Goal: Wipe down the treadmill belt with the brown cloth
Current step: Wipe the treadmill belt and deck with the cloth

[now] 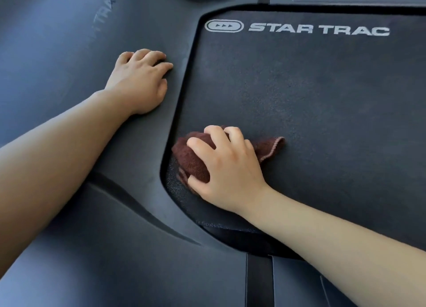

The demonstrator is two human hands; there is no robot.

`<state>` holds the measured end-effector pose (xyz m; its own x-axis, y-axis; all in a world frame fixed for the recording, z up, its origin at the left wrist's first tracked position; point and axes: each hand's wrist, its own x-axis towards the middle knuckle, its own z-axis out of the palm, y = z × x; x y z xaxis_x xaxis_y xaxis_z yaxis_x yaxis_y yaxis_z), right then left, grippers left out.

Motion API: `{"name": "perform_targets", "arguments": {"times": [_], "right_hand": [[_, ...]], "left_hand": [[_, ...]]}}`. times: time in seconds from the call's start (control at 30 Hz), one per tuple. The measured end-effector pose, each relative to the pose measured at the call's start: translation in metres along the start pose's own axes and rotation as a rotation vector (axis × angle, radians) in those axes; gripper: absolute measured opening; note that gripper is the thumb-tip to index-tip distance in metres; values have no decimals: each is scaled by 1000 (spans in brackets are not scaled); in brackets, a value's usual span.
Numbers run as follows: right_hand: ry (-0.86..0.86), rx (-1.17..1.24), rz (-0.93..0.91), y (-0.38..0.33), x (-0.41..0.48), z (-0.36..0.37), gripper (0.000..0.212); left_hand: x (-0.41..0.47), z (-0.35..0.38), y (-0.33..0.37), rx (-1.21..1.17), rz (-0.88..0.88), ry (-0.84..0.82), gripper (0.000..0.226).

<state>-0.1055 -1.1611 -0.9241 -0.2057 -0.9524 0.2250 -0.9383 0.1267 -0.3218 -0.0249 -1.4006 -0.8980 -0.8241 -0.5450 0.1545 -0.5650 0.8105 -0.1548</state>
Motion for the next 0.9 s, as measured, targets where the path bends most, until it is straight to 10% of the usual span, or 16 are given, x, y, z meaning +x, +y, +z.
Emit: {"name": "perform_targets", "arguments": {"times": [0.9], "right_hand": [[-63,-124,4,110,-139,-76,49]], "left_hand": [[-93,-18,147,-469,322,-193,54]]}}
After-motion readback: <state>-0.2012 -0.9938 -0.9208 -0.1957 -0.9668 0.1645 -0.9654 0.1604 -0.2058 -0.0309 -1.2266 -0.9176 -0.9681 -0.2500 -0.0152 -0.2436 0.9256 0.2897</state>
